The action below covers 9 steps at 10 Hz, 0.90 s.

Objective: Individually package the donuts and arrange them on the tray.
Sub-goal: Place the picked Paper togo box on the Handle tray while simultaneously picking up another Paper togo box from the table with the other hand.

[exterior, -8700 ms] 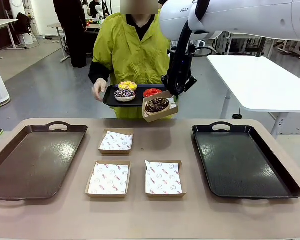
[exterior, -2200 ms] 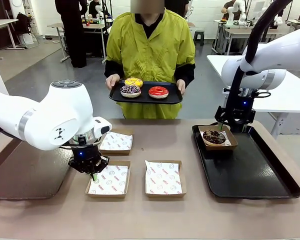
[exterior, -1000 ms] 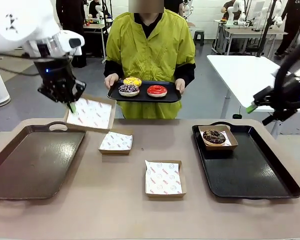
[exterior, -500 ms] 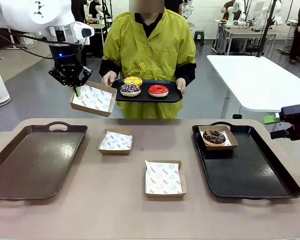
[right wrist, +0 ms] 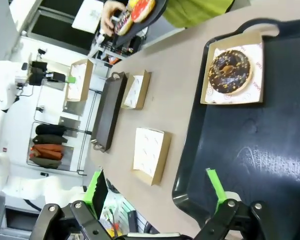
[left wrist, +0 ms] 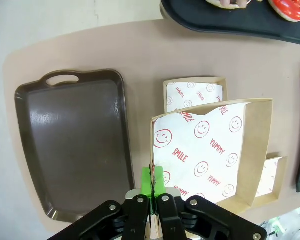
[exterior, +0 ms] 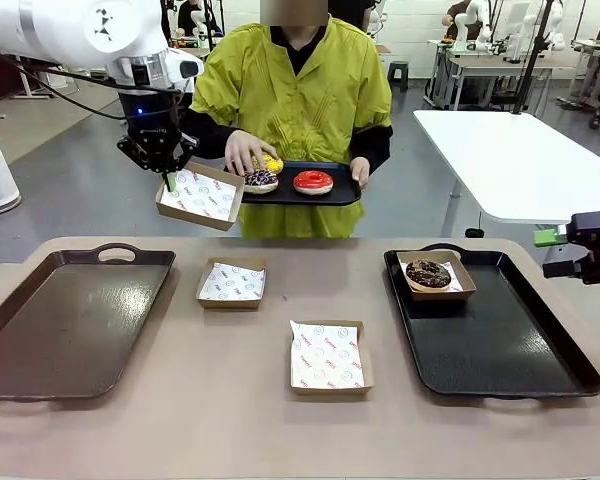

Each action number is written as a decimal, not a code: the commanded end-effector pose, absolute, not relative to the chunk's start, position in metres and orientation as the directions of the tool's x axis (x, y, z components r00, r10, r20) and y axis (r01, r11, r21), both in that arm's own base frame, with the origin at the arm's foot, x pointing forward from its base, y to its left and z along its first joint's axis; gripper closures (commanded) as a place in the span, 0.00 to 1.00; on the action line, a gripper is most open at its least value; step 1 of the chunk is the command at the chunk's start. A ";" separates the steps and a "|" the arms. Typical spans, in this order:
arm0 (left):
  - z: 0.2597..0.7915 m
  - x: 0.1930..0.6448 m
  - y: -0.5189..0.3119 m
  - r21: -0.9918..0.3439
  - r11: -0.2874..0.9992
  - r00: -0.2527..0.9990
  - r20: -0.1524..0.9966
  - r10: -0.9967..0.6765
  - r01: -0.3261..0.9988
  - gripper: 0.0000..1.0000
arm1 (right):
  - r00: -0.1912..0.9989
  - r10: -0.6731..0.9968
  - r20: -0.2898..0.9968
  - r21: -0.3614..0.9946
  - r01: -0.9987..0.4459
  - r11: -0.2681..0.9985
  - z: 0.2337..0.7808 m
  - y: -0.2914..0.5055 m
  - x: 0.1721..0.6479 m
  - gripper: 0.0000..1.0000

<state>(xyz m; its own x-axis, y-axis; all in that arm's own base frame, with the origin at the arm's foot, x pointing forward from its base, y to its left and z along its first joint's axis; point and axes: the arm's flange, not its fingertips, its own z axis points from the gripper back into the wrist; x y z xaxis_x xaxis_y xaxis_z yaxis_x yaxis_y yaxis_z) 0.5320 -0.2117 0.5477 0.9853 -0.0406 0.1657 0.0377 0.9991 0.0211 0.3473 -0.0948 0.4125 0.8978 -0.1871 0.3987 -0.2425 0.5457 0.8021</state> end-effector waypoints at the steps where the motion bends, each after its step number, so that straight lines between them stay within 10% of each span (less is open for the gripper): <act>1: 0.556 0.529 -0.211 0.022 0.999 0.983 0.181 -0.042 0.038 1.00 | 0.889 -0.203 0.409 0.803 -0.245 0.543 0.415 -0.100 0.344 0.00; 9: 0.556 0.529 -0.211 0.022 0.999 0.983 0.181 -0.042 0.038 1.00 | 0.925 -0.150 0.350 0.794 -0.208 0.571 0.431 -0.079 0.375 0.00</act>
